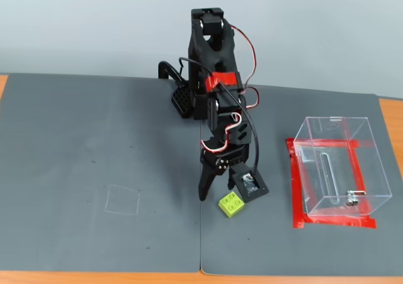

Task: Pick the green lego block and place it into the transparent box

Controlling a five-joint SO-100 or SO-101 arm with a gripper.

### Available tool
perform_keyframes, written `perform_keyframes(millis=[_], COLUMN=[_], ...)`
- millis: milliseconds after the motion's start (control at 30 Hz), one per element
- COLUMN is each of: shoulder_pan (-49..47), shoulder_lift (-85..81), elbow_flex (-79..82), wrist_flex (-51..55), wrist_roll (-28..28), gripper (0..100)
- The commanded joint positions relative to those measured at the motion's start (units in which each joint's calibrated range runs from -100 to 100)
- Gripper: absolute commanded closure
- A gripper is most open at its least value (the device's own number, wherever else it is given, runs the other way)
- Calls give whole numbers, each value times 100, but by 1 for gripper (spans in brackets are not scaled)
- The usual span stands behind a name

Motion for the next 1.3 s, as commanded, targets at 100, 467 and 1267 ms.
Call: perform_keyframes(millis=[100,467,1267], shoulder_pan=[-313,-395,-477], shoulder_lift=[195,526,1467], elbow_flex=[-320,-338,-1017], wrist_flex=[-5,-74,-57], wrist_roll=[21,16,5], gripper=[70,67,62])
